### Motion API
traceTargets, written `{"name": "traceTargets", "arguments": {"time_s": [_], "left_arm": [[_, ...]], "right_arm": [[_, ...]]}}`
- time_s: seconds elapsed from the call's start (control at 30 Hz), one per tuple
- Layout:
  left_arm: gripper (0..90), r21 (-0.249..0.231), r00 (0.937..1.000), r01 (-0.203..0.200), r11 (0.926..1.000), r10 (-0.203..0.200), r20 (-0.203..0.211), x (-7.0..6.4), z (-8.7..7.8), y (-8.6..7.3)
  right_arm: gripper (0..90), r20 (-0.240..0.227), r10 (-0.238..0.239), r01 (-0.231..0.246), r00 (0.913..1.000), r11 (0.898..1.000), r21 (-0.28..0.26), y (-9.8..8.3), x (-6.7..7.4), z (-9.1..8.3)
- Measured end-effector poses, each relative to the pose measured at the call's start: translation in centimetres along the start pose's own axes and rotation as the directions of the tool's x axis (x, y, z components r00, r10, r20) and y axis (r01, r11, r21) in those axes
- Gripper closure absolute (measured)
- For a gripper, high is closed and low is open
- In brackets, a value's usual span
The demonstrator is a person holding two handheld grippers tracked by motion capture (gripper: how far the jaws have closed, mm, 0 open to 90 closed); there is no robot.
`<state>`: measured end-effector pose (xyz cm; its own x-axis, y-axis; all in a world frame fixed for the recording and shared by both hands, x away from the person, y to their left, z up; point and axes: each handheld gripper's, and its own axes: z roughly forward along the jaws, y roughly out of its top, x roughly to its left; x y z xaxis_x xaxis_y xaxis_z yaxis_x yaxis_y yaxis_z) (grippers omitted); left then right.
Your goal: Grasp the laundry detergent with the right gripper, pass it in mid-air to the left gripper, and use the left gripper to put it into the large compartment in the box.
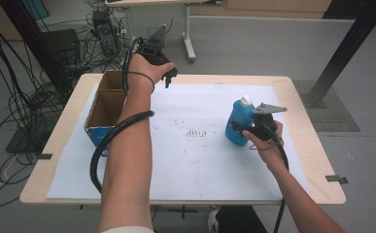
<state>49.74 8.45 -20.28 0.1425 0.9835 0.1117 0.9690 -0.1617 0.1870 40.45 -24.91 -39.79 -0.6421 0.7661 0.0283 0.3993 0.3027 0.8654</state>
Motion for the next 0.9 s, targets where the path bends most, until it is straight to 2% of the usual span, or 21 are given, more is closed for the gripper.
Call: {"name": "traceTargets", "arguments": {"time_s": [0.9], "left_arm": [[6.2, -0.004, 1.0, -0.001, 1.0, 0.001, 0.001, -0.11, -0.19, 0.04]], "right_arm": [[43.6, 0.004, 0.001, -0.001, 1.0, 1.0, 0.0, -0.01, 0.03, -0.02]]}}
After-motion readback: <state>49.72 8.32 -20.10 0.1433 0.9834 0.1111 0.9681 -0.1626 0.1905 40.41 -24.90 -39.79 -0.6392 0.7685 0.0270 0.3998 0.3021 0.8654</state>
